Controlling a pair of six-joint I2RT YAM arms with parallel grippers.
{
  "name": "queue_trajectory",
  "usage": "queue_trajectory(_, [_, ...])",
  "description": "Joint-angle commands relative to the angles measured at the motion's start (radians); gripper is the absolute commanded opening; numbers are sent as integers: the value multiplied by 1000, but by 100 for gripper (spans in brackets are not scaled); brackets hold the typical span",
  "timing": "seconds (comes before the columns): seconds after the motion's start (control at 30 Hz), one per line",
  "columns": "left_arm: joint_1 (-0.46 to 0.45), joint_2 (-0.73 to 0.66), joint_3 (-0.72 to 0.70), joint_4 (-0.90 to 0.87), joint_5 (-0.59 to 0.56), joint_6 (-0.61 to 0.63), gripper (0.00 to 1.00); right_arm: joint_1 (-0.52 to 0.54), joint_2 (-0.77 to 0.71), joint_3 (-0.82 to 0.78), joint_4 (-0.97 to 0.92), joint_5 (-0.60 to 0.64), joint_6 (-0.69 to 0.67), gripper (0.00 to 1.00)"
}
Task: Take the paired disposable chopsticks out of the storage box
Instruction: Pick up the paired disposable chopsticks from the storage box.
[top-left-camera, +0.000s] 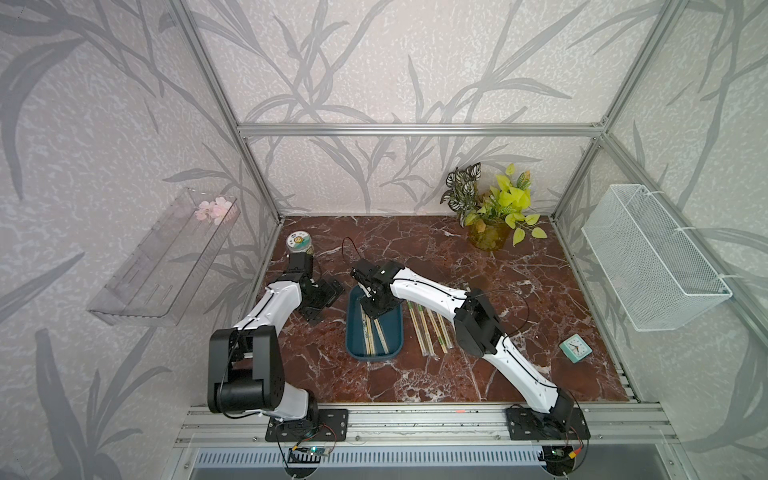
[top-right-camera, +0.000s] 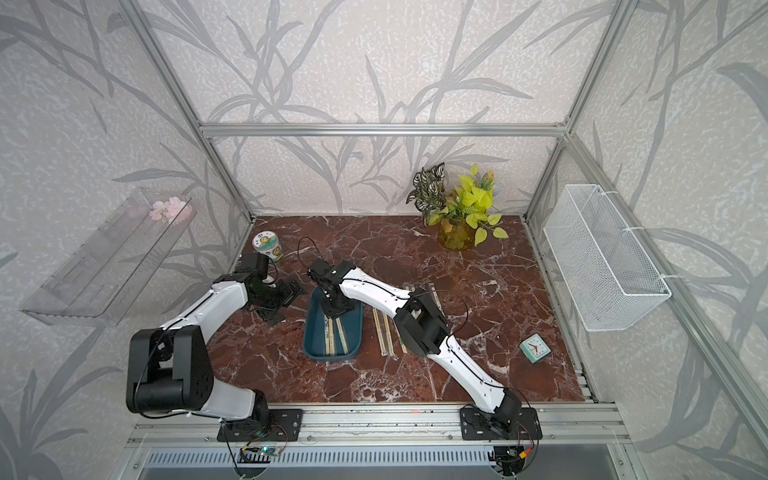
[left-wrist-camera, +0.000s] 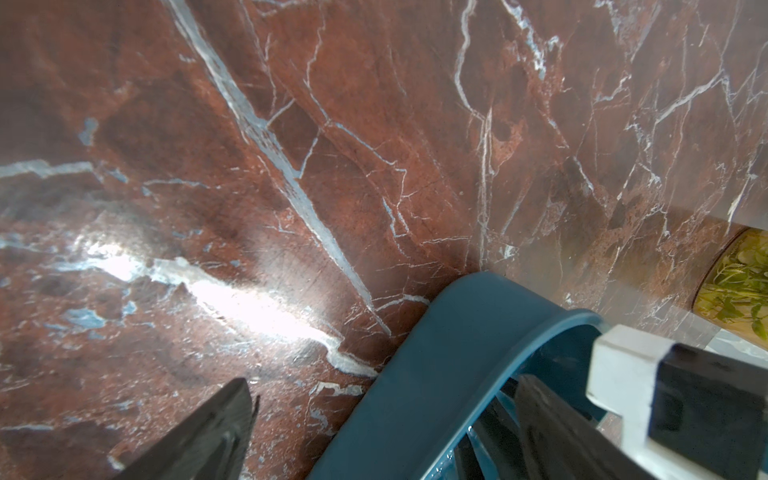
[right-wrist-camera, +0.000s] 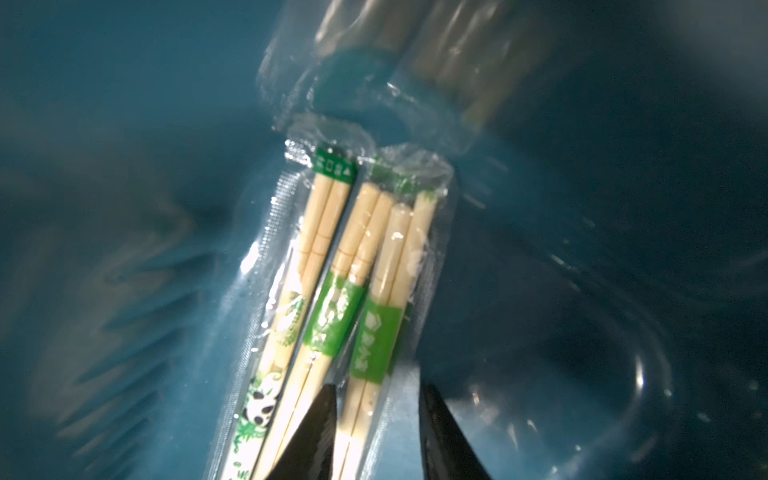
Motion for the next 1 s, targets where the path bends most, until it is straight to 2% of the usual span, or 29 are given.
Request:
queue_trajectory(0.0, [7,-26,-13,8,10,15,99,6,36,29,-43,22,-2,33])
queue_trajectory(0.37, [6,-30,-14,8,14,12,99,6,75,80,-52,-13,23,14])
queue_trajectory(0.67, [7,-28,-13,13,21,12,99,2,29,75,-52,-4,33,8])
queue_trajectory(0.97, [7,-26,-7,14,28,14,99,-11,-79,32,-21,1,44,2])
